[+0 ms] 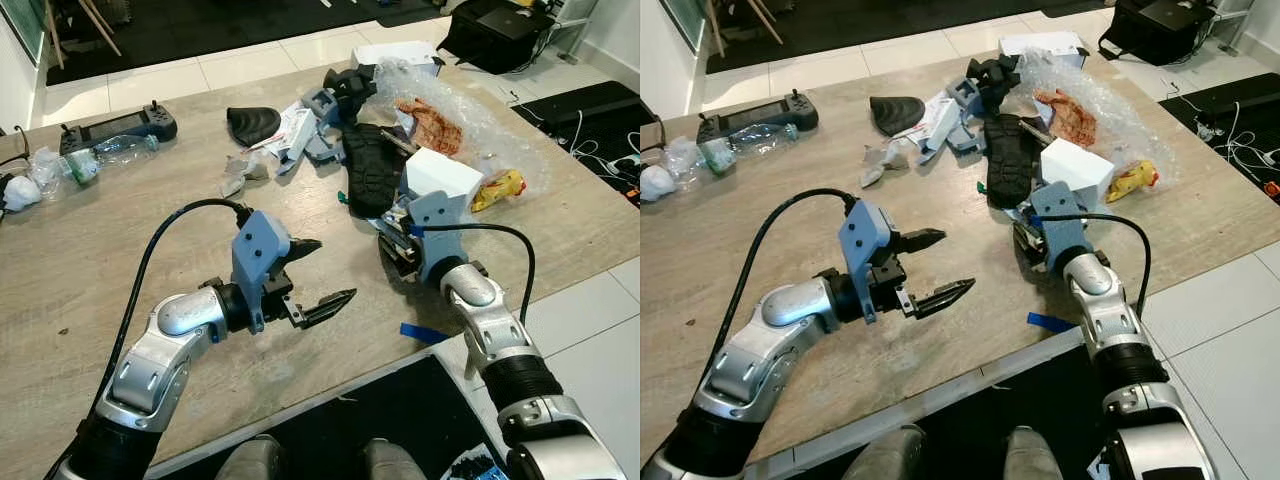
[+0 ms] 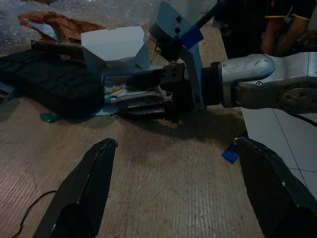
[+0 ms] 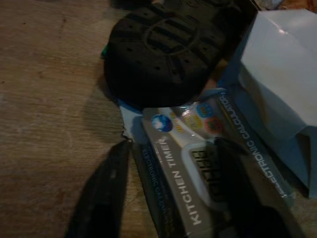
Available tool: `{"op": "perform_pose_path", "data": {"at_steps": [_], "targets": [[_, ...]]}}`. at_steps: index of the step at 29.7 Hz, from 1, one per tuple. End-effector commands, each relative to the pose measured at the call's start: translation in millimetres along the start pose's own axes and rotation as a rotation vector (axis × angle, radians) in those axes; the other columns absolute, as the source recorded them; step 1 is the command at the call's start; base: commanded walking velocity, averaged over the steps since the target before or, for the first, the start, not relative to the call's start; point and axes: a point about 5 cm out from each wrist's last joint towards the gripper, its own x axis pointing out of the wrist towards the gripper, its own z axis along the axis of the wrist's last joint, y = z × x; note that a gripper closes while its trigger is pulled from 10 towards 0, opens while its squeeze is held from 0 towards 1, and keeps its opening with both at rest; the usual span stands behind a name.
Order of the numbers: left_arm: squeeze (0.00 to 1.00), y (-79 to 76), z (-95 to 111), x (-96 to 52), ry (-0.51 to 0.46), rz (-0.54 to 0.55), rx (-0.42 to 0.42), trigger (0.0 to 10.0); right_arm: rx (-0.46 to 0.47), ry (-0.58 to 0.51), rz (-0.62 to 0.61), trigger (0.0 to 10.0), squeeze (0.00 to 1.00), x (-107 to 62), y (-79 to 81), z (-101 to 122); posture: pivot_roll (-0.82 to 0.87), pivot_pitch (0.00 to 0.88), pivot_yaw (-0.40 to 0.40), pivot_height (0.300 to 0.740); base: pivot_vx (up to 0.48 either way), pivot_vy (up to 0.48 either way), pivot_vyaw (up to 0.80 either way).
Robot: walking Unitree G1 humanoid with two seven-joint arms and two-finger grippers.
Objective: Picking trash to rubbish bin
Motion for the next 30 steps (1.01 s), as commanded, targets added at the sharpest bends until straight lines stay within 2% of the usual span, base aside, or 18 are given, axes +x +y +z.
{"op": "perform_pose_path", "data": {"at_steps": [1, 8, 12, 19, 24, 26, 27, 30], "targets": [[0.00, -0.9, 2, -1.9, 0.008, -0.014, 0.011, 10.0, 0.048, 0.074, -0.004, 0.0, 0.00, -2.0, 1.9, -20, 0.04, 0.128, 0.055, 0.740, 0.000, 0.000, 0.00], [0.00, -0.5, 4, -0.7, -0.007, -0.014, 0.003, 10.0, 0.123, 0.053, -0.009, 0.0, 0.00, -3.8, 3.7, -19, 0.03, 0.126, 0.057, 0.740, 0.000, 0.000, 0.00], [0.00, 0.1, 4, -1.0, -0.003, -0.016, 0.002, 10.0, 0.244, 0.023, 0.029, 0.0, 0.00, -3.6, 13.0, -14, 0.03, 0.123, 0.059, 0.740, 0.000, 0.000, 0.00], [0.00, 1.8, 3, -2.6, 0.003, -0.012, -0.002, 10.0, 0.305, -0.013, 0.091, 0.0, 0.00, -5.3, 21.2, -2, 0.03, 0.113, 0.058, 0.740, 0.000, 0.000, 0.00], [0.00, 12.6, 4, -4.8, -0.004, 0.033, 0.004, 10.0, 0.337, -0.059, 0.126, 0.0, 0.00, -7.6, 26.5, 12, 0.02, 0.106, 0.055, 0.740, 0.000, 0.000, 0.00], [0.00, 25.2, 5, -7.9, -0.007, 0.092, 0.023, 10.0, 0.351, -0.110, 0.139, 0.0, 0.00, -7.4, 27.1, 25, 0.00, 0.099, 0.053, 0.740, 0.000, 0.000, 0.00], [0.00, 25.2, 5, -7.9, -0.007, 0.092, 0.023, 10.0, 0.351, -0.110, 0.139, 0.0, 0.00, -7.4, 27.1, 25, 0.00, 0.099, 0.053, 0.740, 0.000, 0.000, 0.00], [0.00, 40.4, 5, -12.1, -0.005, 0.187, 0.057, 10.0, 0.372, -0.204, 0.167, 0.0, 0.00, -8.4, 27.0, 45, 0.00, 0.098, 0.051, 0.740, 0.000, 0.000, 0.00]]}}
